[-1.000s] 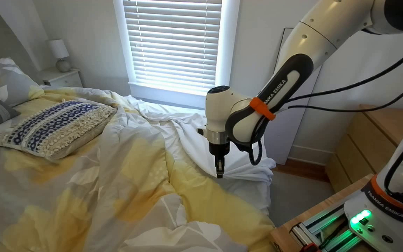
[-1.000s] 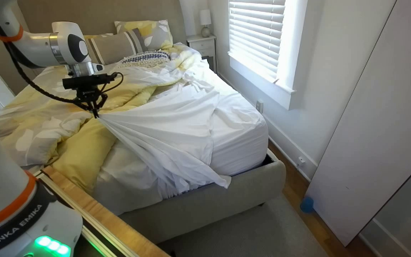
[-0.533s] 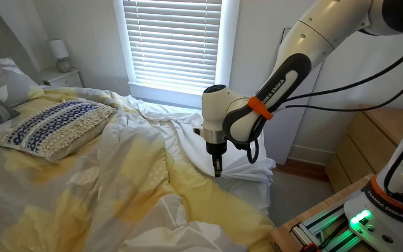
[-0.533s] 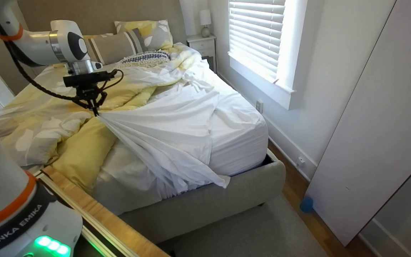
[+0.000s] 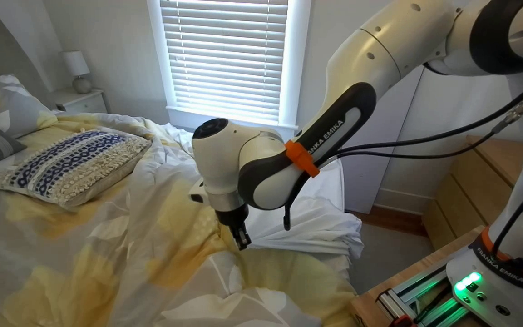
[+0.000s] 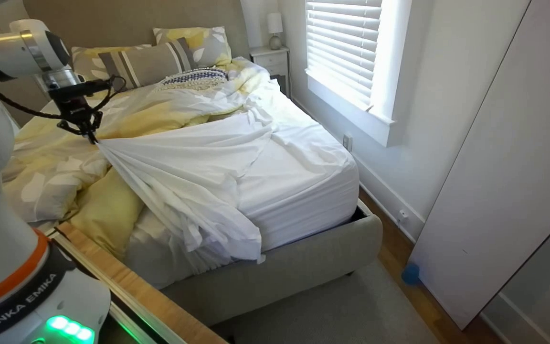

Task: Pull the white bed sheet backwards

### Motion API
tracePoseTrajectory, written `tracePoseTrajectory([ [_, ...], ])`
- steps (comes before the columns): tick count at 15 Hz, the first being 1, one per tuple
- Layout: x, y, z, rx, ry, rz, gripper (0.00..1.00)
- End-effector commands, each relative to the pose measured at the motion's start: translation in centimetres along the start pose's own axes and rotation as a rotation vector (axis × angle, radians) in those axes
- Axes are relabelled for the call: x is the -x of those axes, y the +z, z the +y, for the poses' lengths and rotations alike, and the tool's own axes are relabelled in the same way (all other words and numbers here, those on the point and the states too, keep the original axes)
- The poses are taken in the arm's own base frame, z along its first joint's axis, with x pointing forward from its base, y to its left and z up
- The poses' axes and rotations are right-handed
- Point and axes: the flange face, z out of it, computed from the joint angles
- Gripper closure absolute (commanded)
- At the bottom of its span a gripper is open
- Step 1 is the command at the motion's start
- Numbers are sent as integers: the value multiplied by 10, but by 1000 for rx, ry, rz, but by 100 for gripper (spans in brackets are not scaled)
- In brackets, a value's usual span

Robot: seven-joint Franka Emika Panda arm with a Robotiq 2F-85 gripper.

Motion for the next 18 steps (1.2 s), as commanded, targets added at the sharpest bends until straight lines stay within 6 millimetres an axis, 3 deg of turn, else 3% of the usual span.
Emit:
tracePoseTrajectory([
  [1,-71,-4,-25,24,-194,-14,100],
  [5,-124,-8,-64,42,-410,-45,100],
  [9,-164,-14,-107,62,-627,-87,100],
  [11,-178,-16,-113,69,-738,-86,100],
  [12,-154,-14,-106,53,-647,-105,99],
  [18,-168,-12,-105,61,-718,-104,99],
])
